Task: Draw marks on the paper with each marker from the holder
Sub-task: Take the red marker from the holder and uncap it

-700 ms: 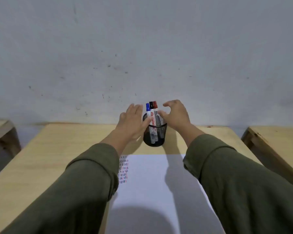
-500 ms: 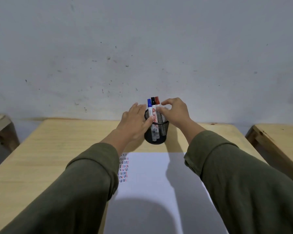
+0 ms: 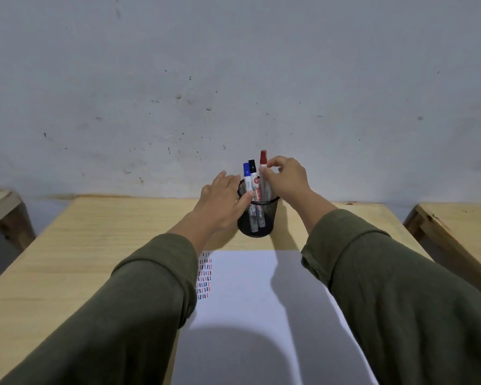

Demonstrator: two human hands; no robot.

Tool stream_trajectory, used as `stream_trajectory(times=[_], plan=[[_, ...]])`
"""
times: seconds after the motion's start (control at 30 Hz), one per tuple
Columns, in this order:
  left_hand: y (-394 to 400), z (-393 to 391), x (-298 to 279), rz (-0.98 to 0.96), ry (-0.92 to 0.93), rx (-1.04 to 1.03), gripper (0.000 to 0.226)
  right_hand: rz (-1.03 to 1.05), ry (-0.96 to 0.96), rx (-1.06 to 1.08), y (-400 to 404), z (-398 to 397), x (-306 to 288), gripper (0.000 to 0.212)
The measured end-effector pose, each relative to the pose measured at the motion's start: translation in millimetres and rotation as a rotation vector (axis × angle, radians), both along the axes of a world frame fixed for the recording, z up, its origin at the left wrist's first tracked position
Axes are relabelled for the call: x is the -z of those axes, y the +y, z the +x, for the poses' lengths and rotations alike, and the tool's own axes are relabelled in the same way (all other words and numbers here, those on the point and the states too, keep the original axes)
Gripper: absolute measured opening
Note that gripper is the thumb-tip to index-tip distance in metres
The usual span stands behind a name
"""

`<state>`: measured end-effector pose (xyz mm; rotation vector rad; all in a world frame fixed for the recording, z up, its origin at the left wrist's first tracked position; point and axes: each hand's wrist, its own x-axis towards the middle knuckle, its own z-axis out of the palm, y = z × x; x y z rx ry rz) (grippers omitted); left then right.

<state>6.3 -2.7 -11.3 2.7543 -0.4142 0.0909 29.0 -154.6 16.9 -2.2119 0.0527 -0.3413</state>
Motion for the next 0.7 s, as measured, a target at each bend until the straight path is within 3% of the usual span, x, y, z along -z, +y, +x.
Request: stream_trajectory(times=[0.13, 0.37, 0.53, 0.7], plan=[[2, -8, -15, -0.004, -0.031, -0.03, 0.066, 0.034, -0.08, 0.003, -2, -10, -24, 0.03], [7, -36, -78, -0.188, -0.201, -0.069, 0.055, 0.11, -0.214, 0.039, 0, -50, -78, 0.024], [5, -75, -113, -0.455, -0.312, -0.001, 0.045, 0.14, -0.134, -0.177, 7, -97, -85, 0.016], [9, -112, -118, -0.598, -0.228, 0.08, 0.034, 0.169, -0.064, -0.366, 12, -141, -81, 0.021]])
